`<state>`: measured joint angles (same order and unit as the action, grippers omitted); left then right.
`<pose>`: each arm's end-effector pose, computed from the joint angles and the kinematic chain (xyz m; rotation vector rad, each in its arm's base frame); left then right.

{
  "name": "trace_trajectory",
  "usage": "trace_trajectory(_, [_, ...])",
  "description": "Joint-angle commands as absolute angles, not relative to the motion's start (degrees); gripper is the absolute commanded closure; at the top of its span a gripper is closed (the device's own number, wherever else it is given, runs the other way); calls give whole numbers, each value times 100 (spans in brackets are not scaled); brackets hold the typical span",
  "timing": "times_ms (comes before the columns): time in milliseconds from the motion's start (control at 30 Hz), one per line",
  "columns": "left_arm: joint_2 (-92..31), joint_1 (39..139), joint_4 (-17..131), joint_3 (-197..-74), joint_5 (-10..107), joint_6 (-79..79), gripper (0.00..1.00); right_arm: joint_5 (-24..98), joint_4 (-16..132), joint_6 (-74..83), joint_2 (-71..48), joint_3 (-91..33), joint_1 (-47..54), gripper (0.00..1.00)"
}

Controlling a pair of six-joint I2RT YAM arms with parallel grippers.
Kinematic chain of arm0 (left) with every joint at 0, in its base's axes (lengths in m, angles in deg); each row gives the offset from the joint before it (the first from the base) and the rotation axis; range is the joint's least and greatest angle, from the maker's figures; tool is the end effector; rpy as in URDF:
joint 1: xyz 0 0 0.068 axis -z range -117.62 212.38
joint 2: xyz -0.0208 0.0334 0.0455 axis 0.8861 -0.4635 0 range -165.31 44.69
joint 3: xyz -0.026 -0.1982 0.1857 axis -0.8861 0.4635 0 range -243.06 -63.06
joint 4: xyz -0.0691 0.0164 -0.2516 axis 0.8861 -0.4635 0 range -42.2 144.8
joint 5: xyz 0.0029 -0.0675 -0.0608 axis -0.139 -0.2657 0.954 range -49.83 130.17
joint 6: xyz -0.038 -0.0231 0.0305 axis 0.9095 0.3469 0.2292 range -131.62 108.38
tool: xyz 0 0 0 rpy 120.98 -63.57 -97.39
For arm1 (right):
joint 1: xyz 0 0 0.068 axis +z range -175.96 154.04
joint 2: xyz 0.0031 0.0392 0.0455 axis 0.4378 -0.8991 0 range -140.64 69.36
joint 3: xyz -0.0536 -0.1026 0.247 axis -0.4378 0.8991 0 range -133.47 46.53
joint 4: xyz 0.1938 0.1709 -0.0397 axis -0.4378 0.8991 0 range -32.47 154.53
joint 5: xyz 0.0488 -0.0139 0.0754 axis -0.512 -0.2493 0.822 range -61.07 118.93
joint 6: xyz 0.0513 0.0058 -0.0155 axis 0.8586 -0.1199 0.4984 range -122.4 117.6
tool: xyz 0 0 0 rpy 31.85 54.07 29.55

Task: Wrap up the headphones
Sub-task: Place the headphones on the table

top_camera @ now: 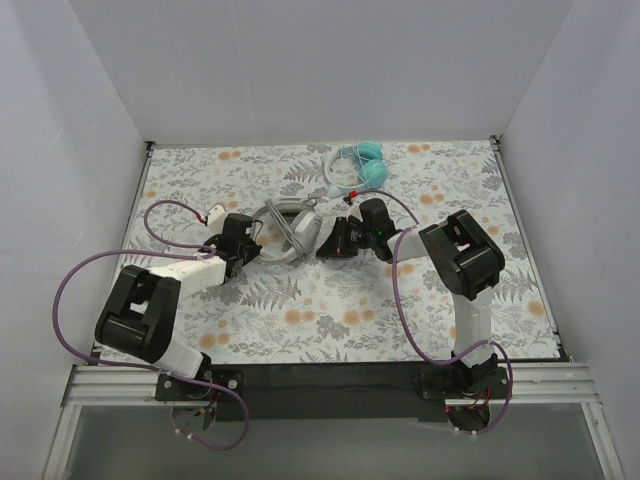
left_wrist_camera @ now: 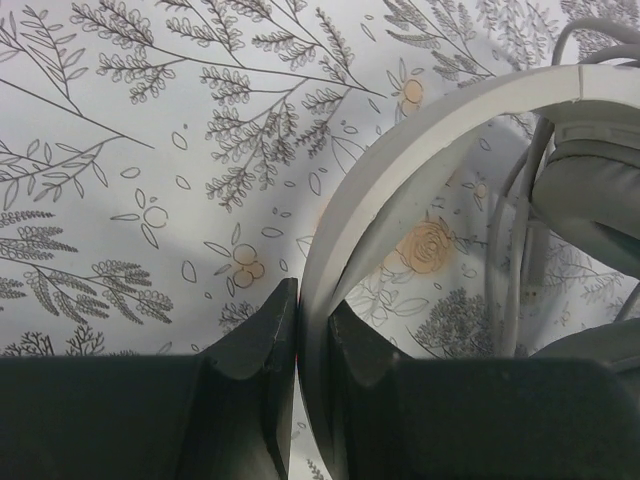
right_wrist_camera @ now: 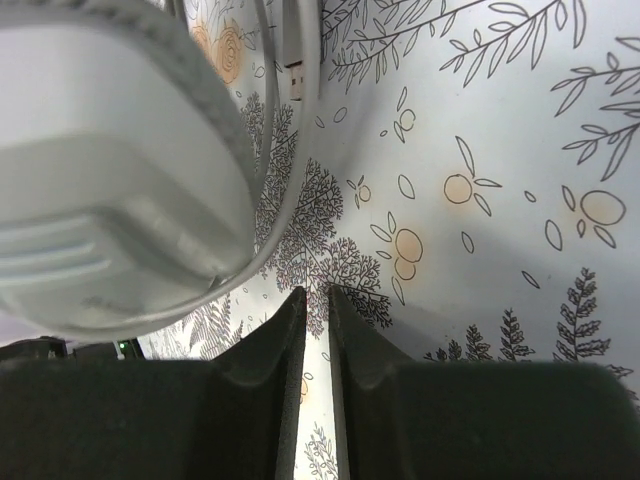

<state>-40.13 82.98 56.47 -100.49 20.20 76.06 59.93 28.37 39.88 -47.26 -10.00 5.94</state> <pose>0.2675 -0.0874 0.1598 -1.4484 1.8781 -0.5360 0.3316 0.2281 0.1134 -0.1517 2.3191 1.2928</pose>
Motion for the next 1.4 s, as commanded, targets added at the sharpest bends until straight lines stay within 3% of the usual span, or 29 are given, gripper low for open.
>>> trace_trajectory(0, [-4038, 8137, 6201, -10375, 2083, 7777, 100, 5942, 2888, 3970, -4763, -1051, 612, 80])
trace_trajectory(800, [-3451, 8075, 5324, -11069, 2417, 7109, 100, 6030, 2230, 3679, -4692, -1639, 146, 69])
trace_trajectory(1067, [-3090, 8075, 4795, -11394, 2610, 6792, 100, 6548, 675, 4390, -5236, -1683, -144, 65])
trace_trajectory(1367, [-2809, 8075, 4127, -11895, 2935, 6529, 100, 6734, -1330, 5349, -6142, -1876, -92, 53])
